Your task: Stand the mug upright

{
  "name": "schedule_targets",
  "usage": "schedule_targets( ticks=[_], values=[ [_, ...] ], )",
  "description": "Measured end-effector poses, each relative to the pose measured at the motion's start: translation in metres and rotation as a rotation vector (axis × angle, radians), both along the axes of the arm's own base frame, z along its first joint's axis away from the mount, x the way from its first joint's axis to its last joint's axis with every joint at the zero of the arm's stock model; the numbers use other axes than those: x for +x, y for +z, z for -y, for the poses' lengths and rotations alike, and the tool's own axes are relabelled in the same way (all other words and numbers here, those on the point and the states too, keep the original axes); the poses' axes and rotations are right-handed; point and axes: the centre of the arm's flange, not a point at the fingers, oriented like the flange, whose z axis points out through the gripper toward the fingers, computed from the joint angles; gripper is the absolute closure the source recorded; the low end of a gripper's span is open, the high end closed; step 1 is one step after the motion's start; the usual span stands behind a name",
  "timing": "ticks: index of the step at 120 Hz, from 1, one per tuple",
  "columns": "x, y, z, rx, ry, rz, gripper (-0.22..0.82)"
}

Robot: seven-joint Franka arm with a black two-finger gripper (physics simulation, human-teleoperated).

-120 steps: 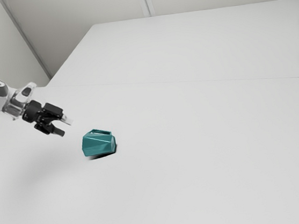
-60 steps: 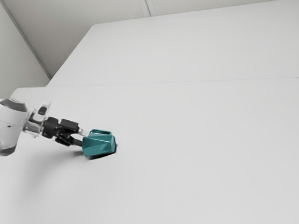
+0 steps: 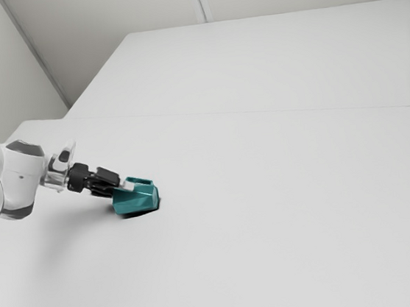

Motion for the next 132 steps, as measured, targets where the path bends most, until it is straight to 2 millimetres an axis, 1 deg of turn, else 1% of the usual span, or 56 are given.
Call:
schedule_targets(
  ticks=[10,23,36,47,59,65,74,88,100,112,123,132],
  values=[
    [0.001,0.001,0.000,0.002,-0.006,0.011,0.56],
    [0.002,0.005,0.002,0.007,-0.018,0.029,0.64],
    [0.005,0.014,0.009,0.012,-0.040,0.054,0.71],
    [0.008,0.030,0.017,0.020,-0.063,0.088,0.74],
    [0.012,0.063,0.031,0.050,-0.111,0.142,0.76],
    [0.014,0.082,0.044,0.088,-0.153,0.163,0.76],
    [0.018,0.110,0.072,0.180,-0.248,0.178,0.77],
    [0.023,0.140,0.104,0.375,-0.381,0.158,0.78],
    [0.033,0.167,0.134,0.588,-0.486,0.130,0.78],
    [0.041,0.178,0.167,0.750,-0.534,0.099,0.78],
    [0.046,0.178,0.196,0.847,-0.528,0.087,0.78],
    [0.048,0.172,0.215,0.901,-0.495,0.088,0.78]
  ],
)
